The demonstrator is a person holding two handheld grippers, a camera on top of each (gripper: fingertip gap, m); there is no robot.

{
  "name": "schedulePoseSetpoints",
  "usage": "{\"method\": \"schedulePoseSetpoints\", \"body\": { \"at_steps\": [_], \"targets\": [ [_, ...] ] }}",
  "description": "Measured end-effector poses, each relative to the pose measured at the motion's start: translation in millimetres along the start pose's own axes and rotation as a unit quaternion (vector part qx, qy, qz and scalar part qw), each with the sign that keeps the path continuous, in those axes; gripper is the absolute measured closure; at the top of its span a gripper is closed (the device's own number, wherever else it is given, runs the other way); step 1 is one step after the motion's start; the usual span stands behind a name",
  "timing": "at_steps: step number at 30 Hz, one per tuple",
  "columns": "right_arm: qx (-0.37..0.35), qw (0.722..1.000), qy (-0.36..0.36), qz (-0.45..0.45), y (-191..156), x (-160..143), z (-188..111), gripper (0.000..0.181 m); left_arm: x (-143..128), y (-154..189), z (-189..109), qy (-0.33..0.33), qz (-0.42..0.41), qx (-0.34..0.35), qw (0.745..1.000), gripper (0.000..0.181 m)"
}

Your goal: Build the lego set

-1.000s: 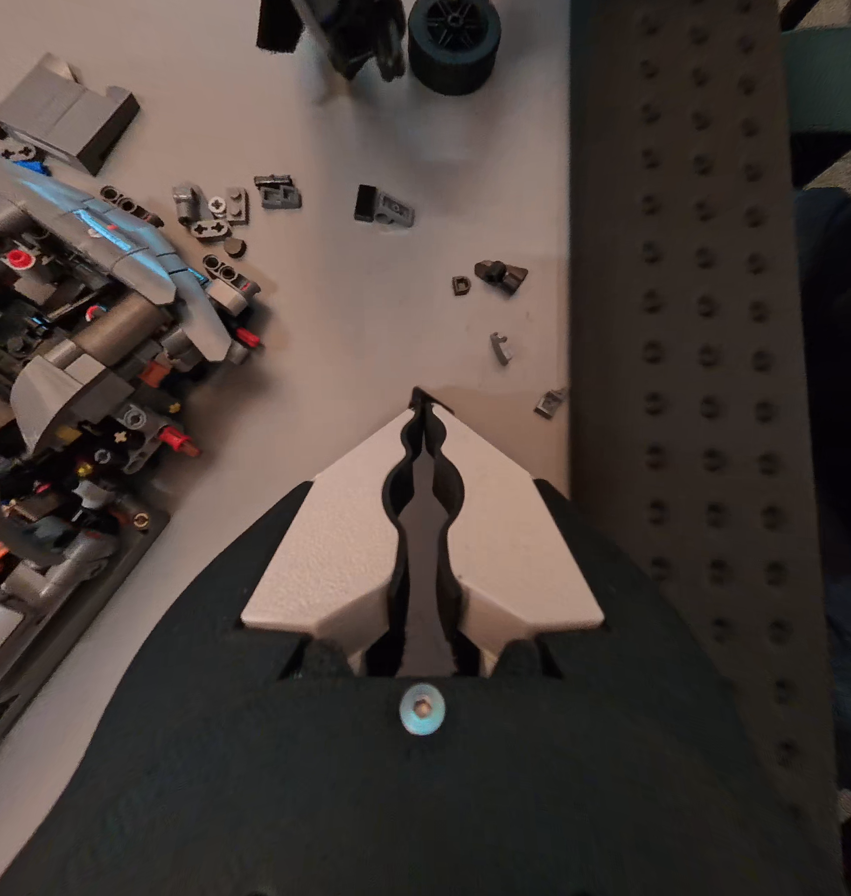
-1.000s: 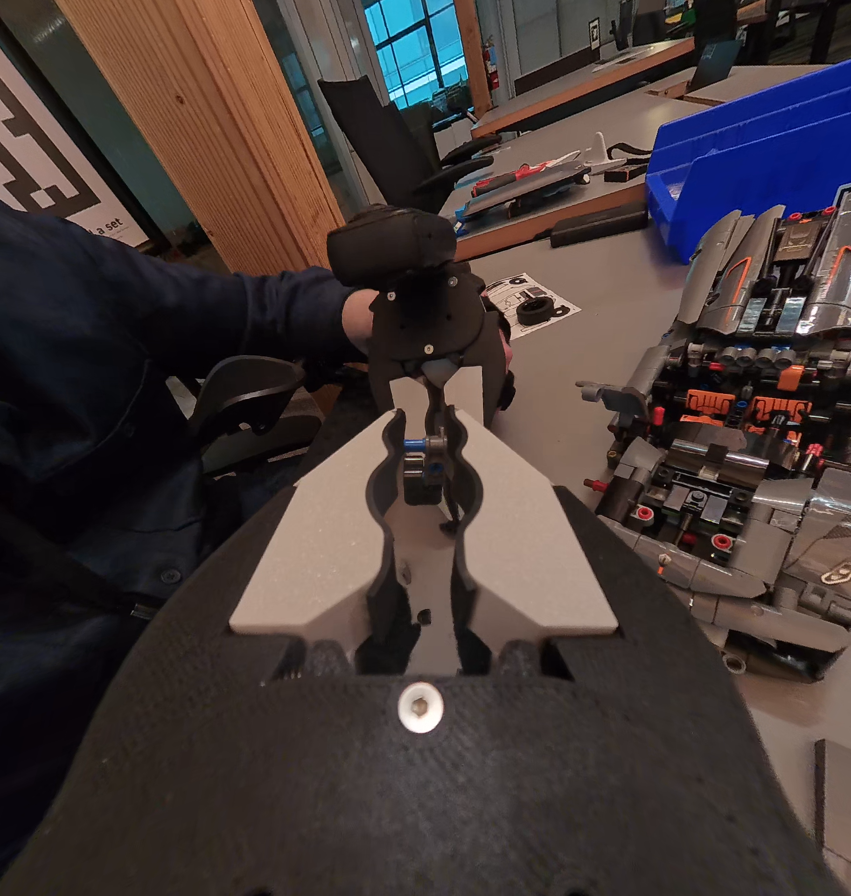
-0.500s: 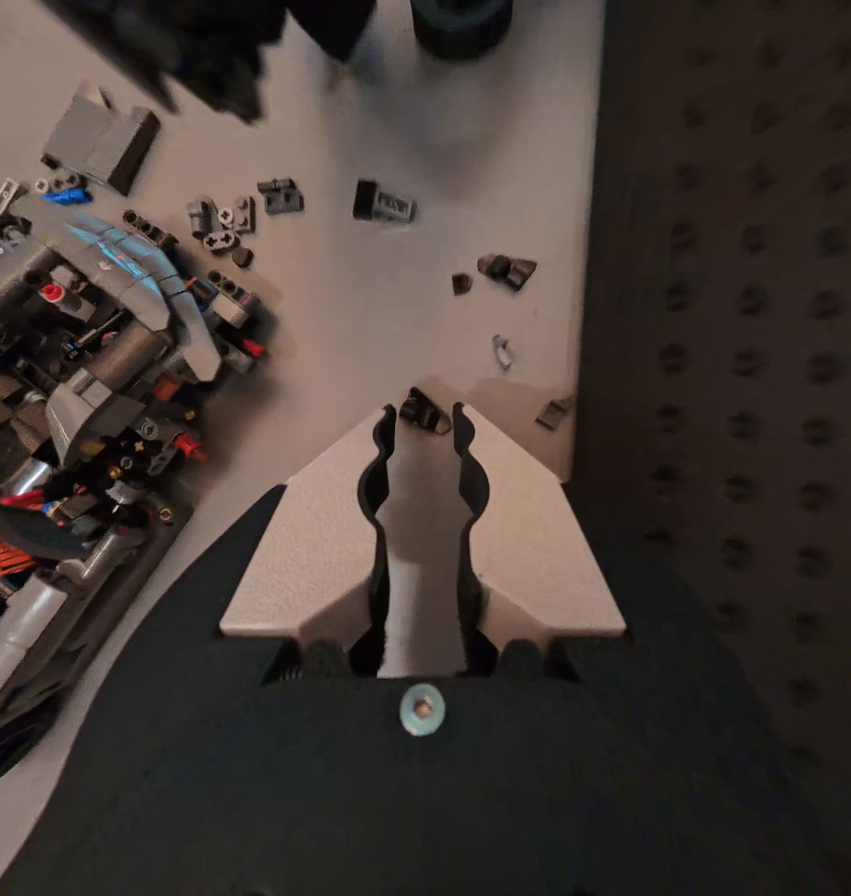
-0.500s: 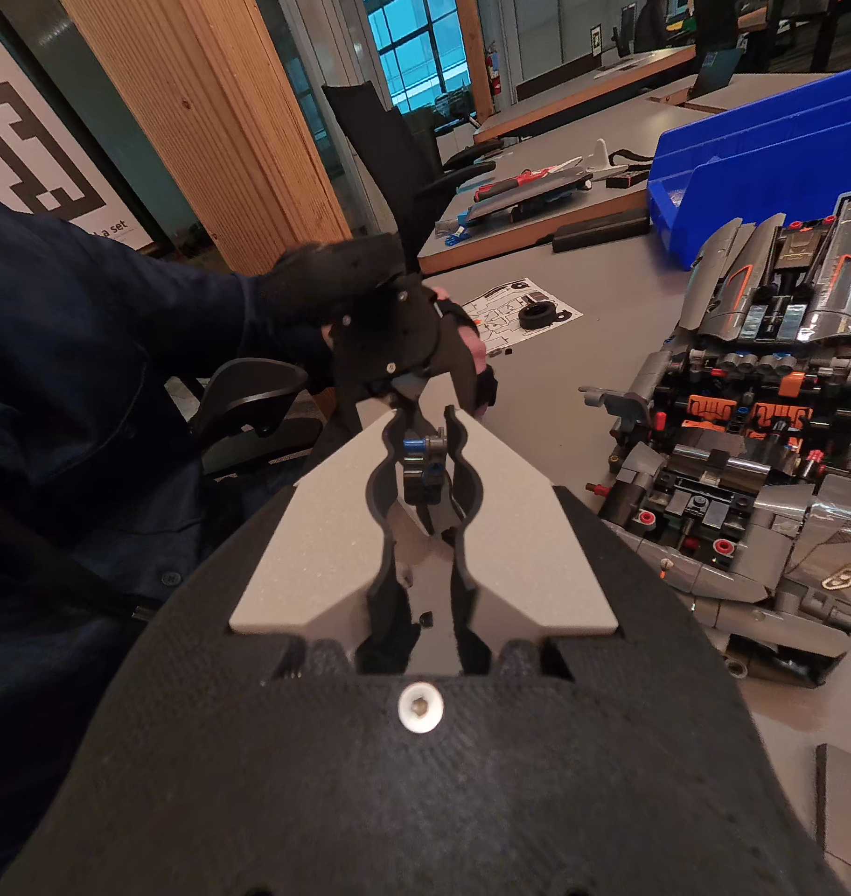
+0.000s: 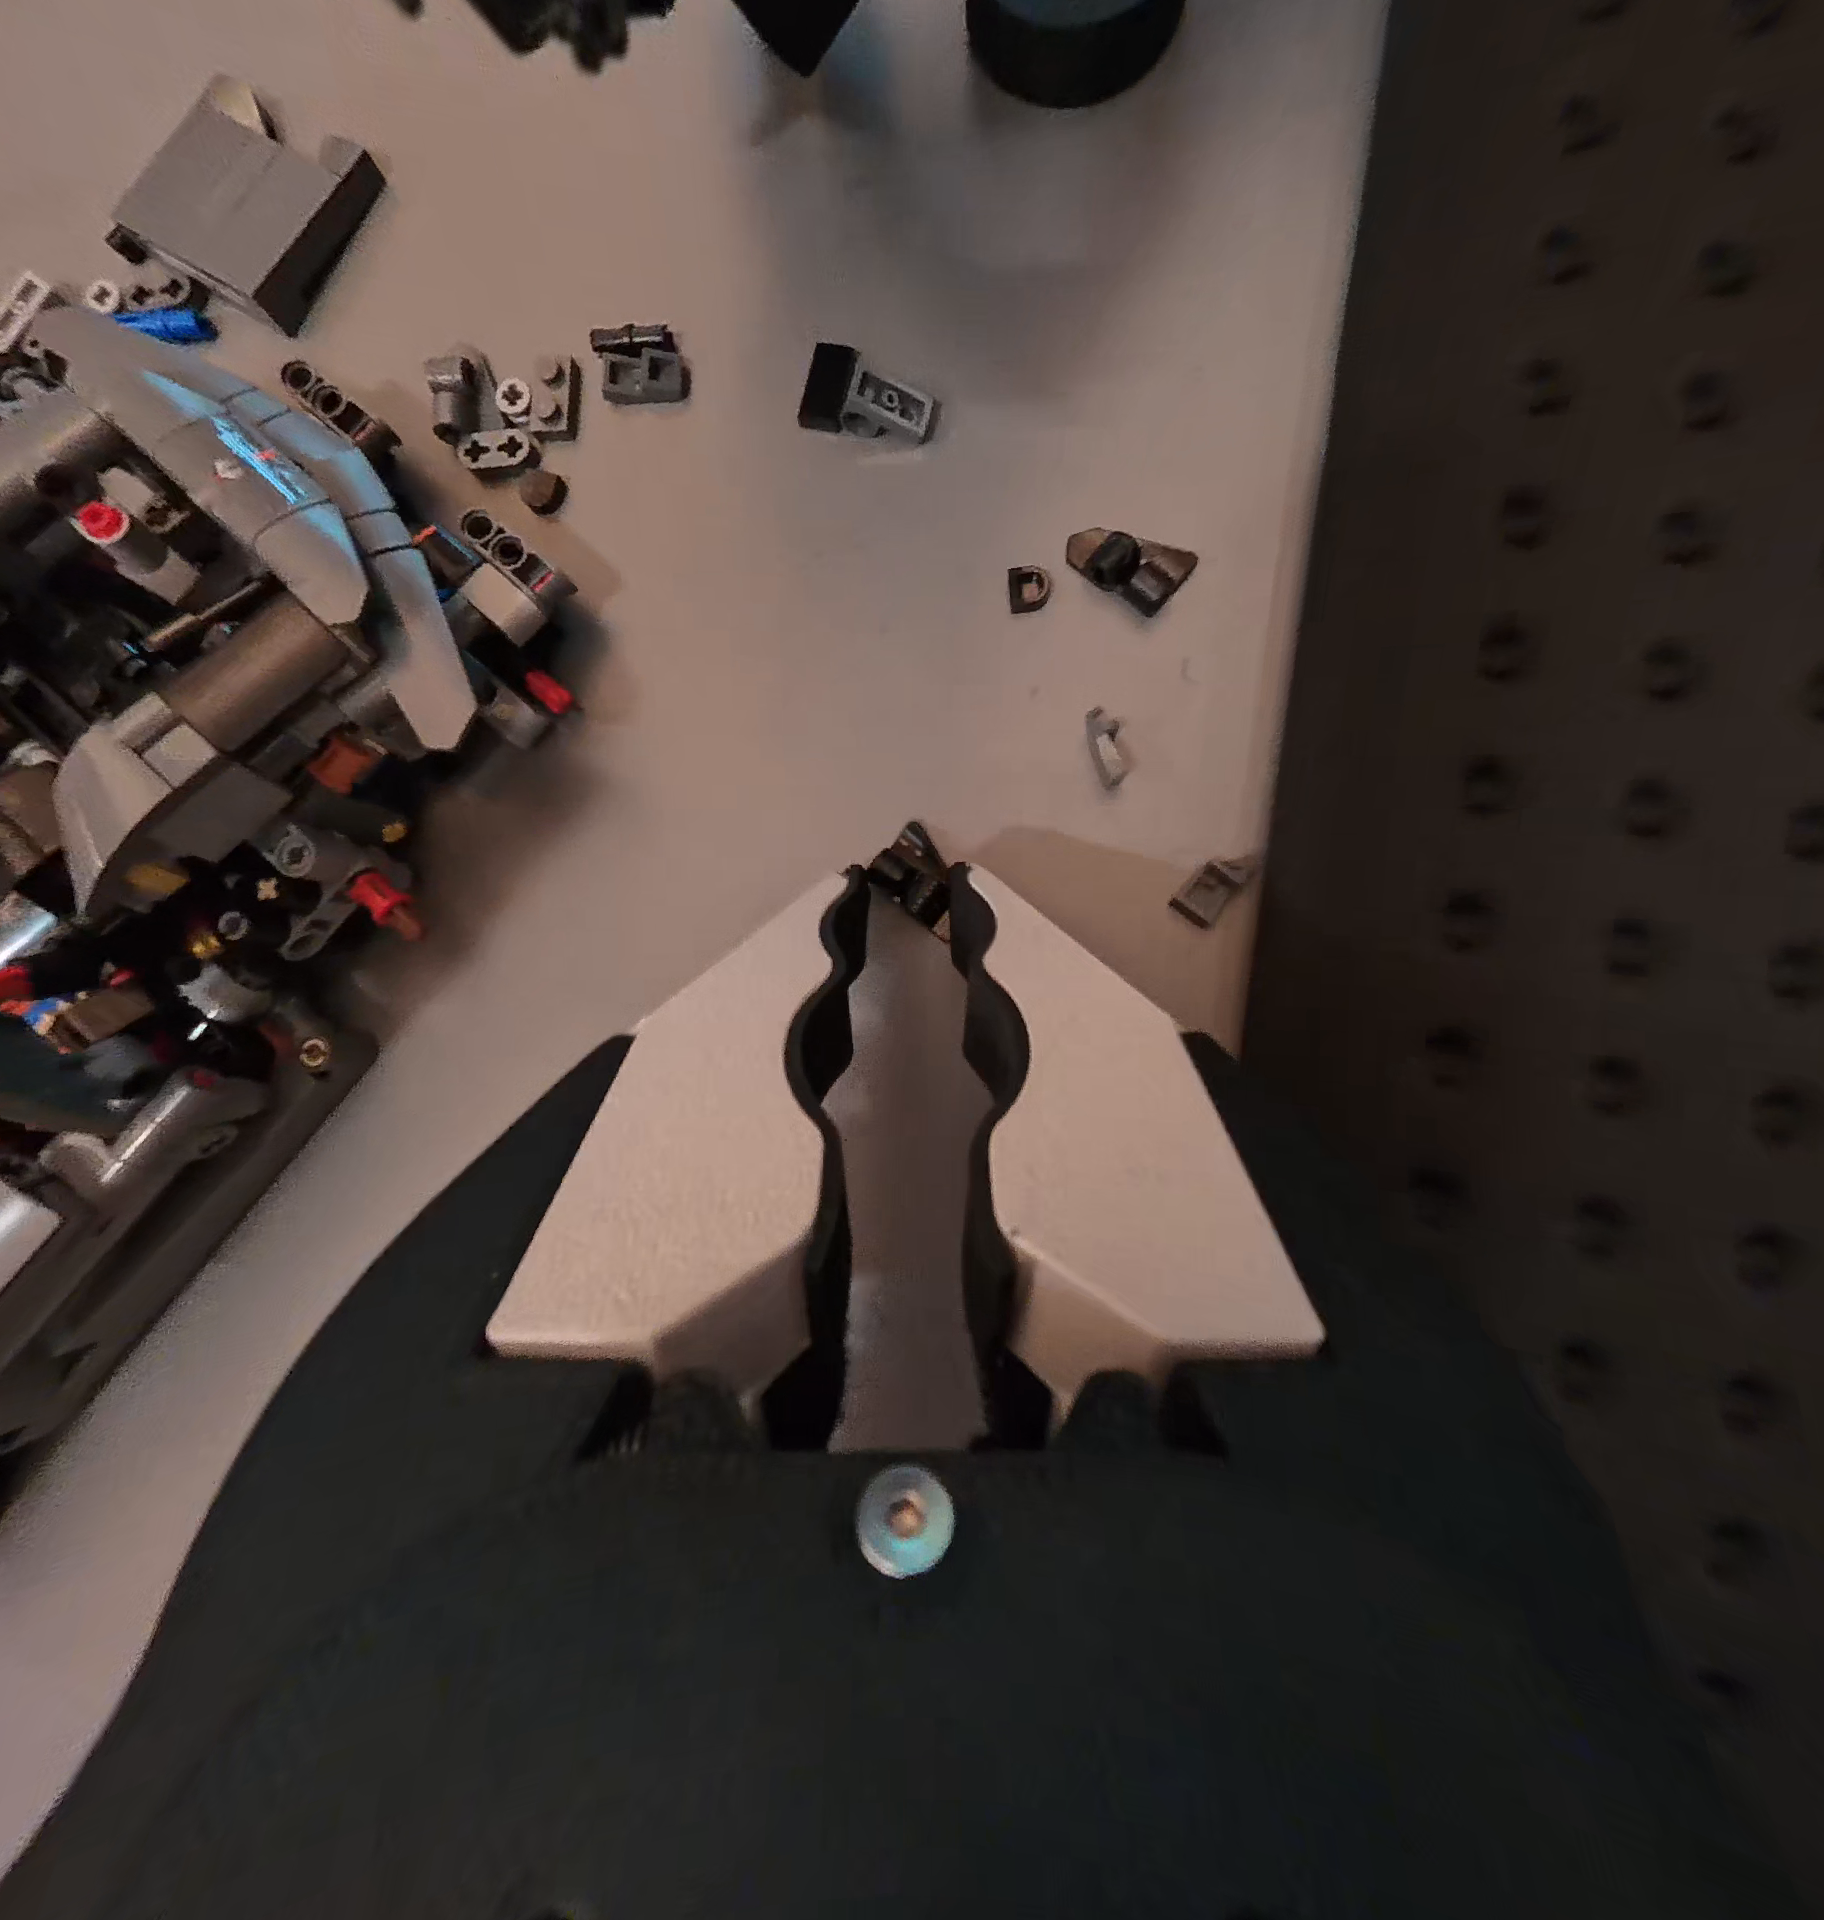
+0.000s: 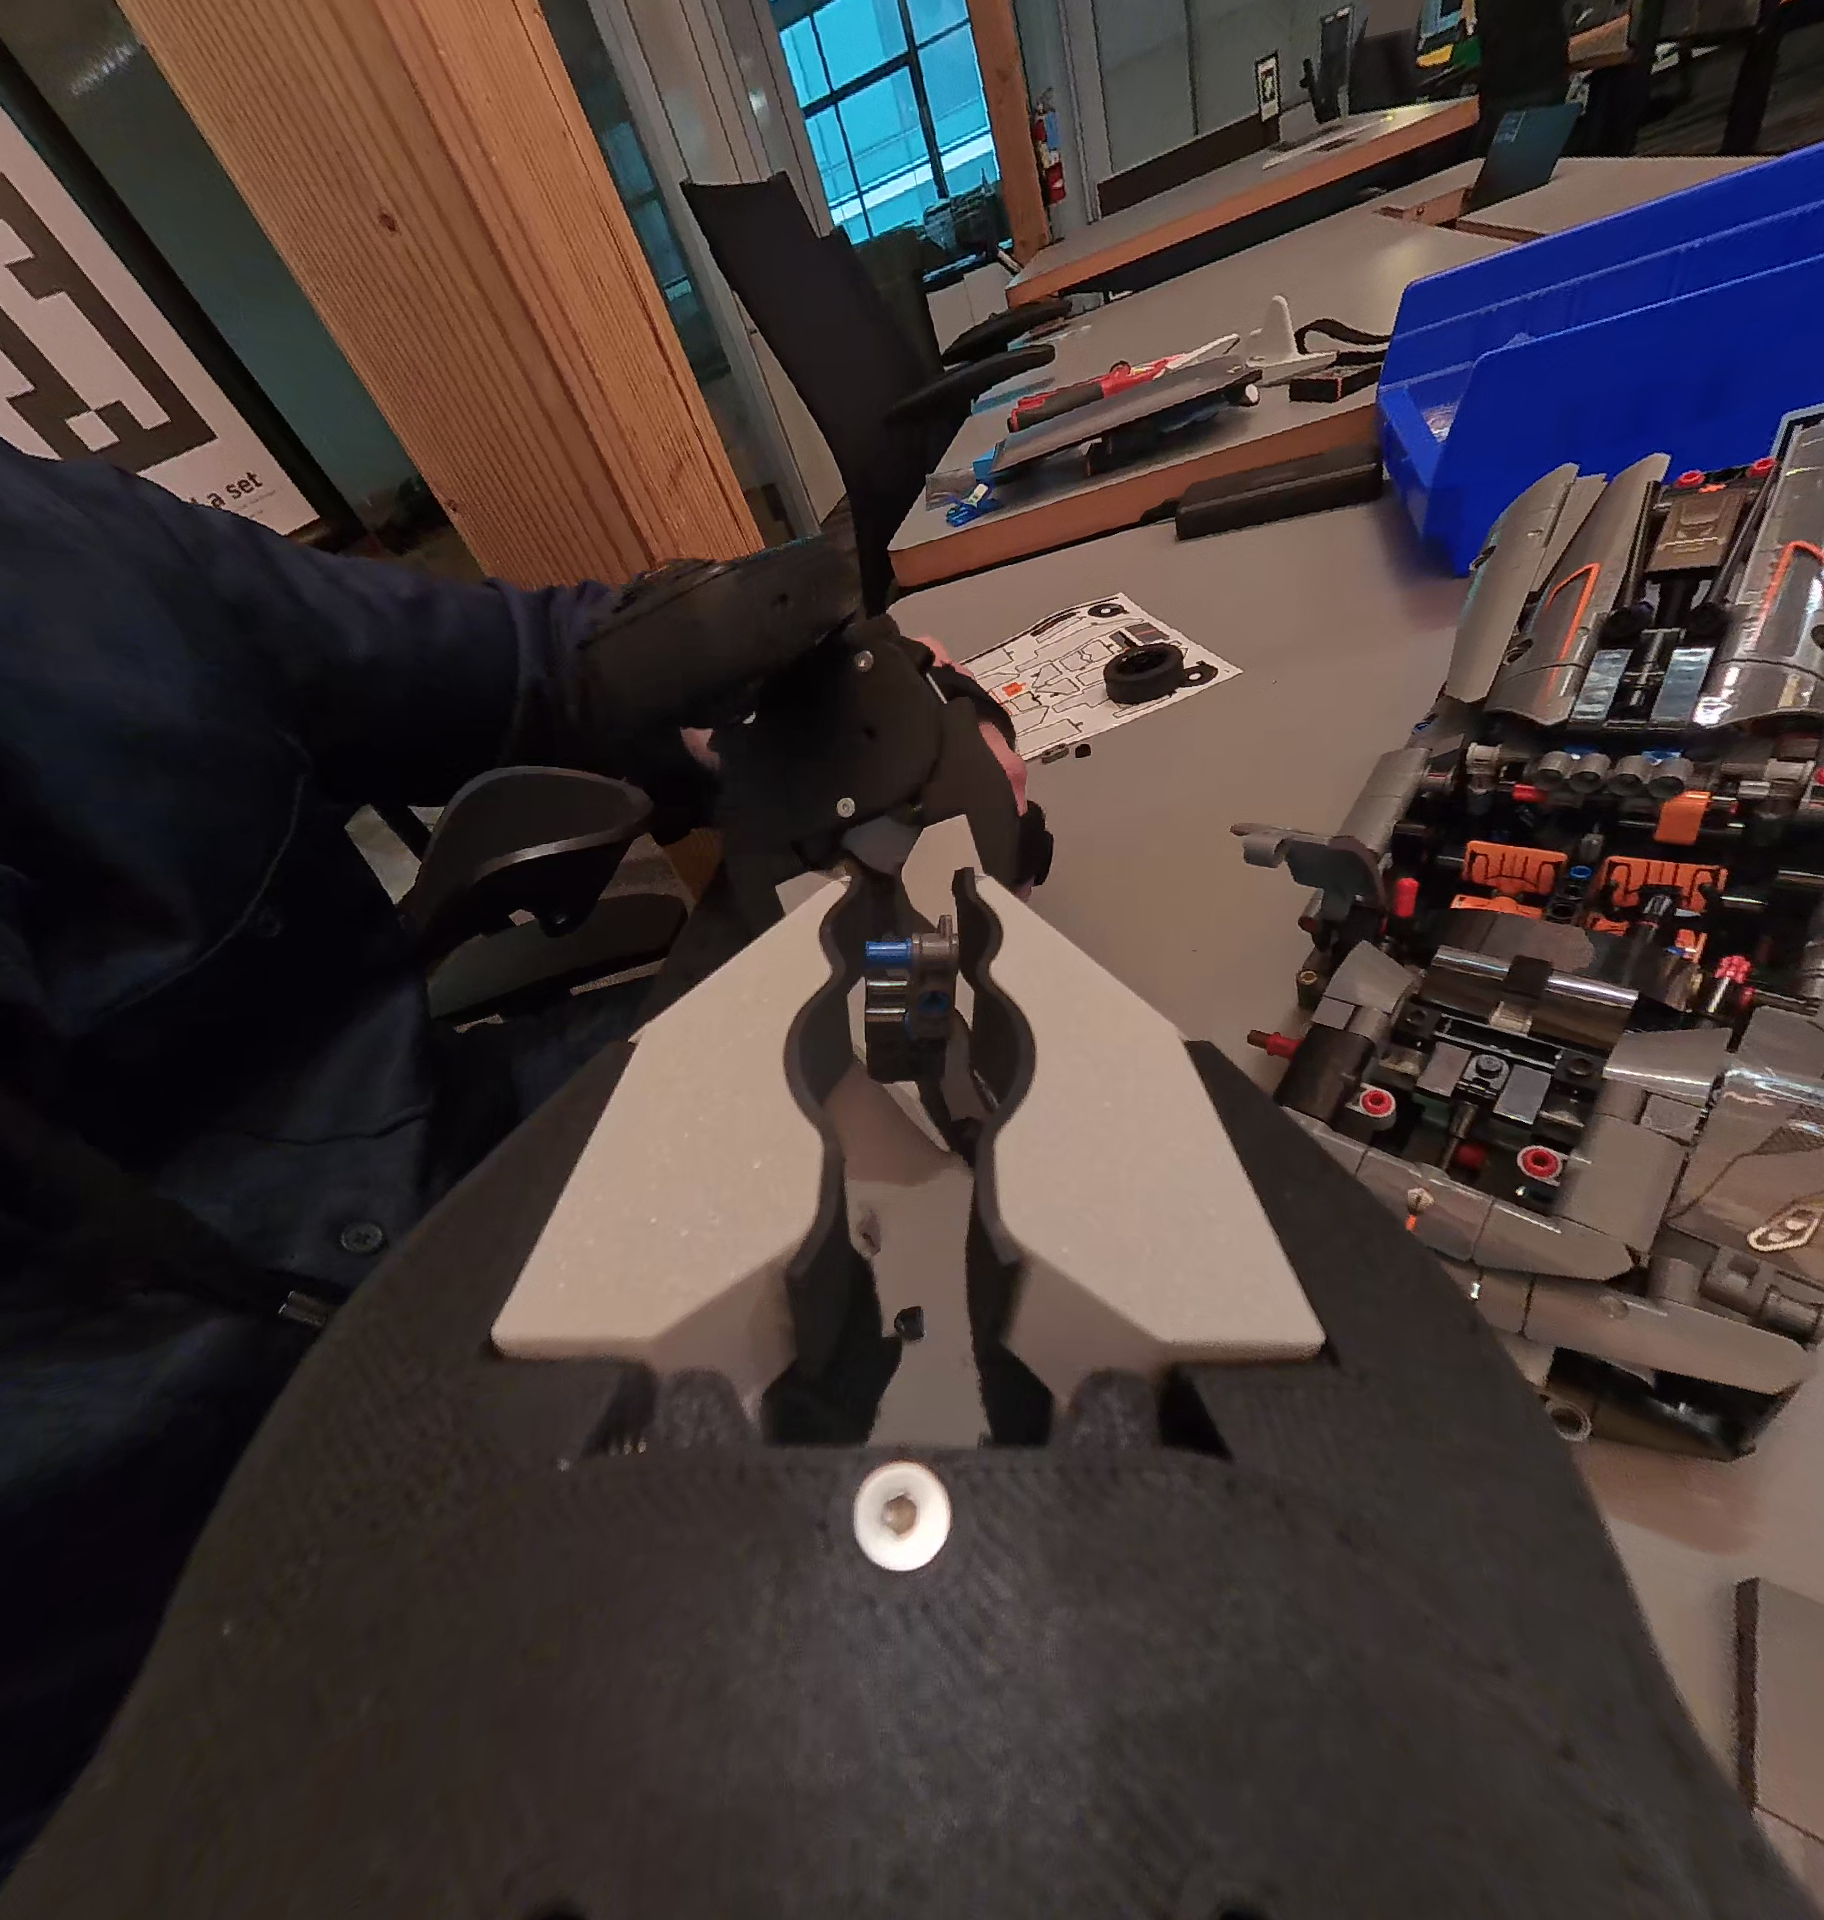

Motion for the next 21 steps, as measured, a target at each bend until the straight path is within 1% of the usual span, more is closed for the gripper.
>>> {"method": "schedulePoseSetpoints", "body": {
  "at_steps": [2, 6, 7, 14, 17, 19, 21],
  "targets": [
    [0.0, 1.0, 0.0, 0.001, 1, 0, 0, 0.167, -1, 0, 0, 0.01, -0.011, -0.021, 1.0, 0.169],
    [0.0, 1.0, -0.004, 0.002, 1, -2, 1, 0.167, -5, -5, -2, 0.026, -0.033, -0.04, 0.998, 0.17],
    [0.0, 1.0, -0.004, 0.002, 1, -2, 1, 0.167, -5, -6, -4, 0.034, -0.033, -0.046, 0.998, 0.175],
    [-0.001, 1.0, -0.009, -0.001, 1, -2, 5, 0.167, -10, -13, -5, 0.055, -0.031, -0.08, 0.995, 0.174],
    [-0.002, 1.0, -0.014, -0.003, 1, -3, 9, 0.168, -9, -18, -12, 0.091, -0.028, -0.082, 0.992, 0.162],
    [-0.001, 1.0, -0.009, -0.002, 1, -2, 11, 0.167, -7, -23, -19, 0.117, -0.023, -0.075, 0.99, 0.157],
    [0.002, 1.0, 0.005, 0.003, 1, 2, 14, 0.167, -5, -29, -26, 0.139, -0.004, -0.04, 0.989, 0.151]
  ]
}}
Point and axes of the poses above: each gripper's, where its closed fingertips meet, z out along the fingers, x out of its top, y = z × x across the jaws, the point moved 10 cm from there along -z, back along the fingers
